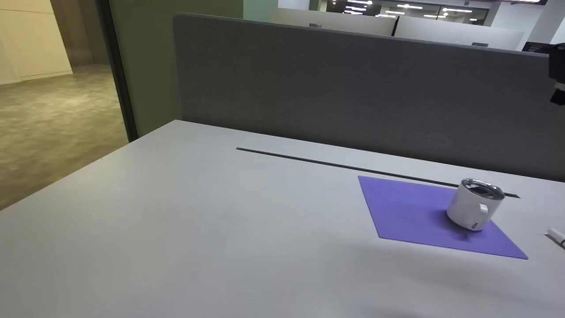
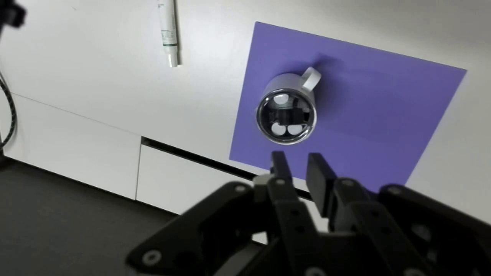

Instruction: Close the lid of the cup

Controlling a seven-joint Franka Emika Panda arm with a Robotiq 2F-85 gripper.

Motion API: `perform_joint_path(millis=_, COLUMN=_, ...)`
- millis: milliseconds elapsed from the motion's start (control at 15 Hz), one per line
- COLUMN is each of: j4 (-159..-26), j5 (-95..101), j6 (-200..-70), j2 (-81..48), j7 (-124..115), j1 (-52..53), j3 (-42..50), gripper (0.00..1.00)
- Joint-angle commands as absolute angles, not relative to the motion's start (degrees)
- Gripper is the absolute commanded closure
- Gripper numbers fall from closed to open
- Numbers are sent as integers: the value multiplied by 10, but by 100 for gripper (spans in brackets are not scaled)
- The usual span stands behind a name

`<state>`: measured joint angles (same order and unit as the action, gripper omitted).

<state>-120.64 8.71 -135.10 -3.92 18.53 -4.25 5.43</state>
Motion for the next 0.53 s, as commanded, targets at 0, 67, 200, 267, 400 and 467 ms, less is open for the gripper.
perform_joint_path(millis=0, j4=-1105, j5=83, j6=-1281, j2=-108, j7=183, j1=-62, j3=63, gripper=100)
perform_joint_path(millis=67, j4=-1081, j5=79, j6=-1226, j2=-119, j7=181, j1=-65, j3=63, gripper=100)
perform_joint_path(millis=200, j4=-1121, j5=85, j6=-1266, j2=-102, j7=185, j1=-68, j3=58, gripper=99)
perform_joint_path(millis=267, j4=-1107, j5=84, j6=-1252, j2=-110, j7=185, j1=-70, j3=58, gripper=99)
perform_joint_path(millis=400, j4=-1098, j5=84, j6=-1245, j2=-115, j7=185, j1=-70, j3=58, gripper=99)
perform_joint_path(millis=467, j4=-1097, j5=84, j6=-1243, j2=-115, j7=185, j1=-69, j3=58, gripper=99)
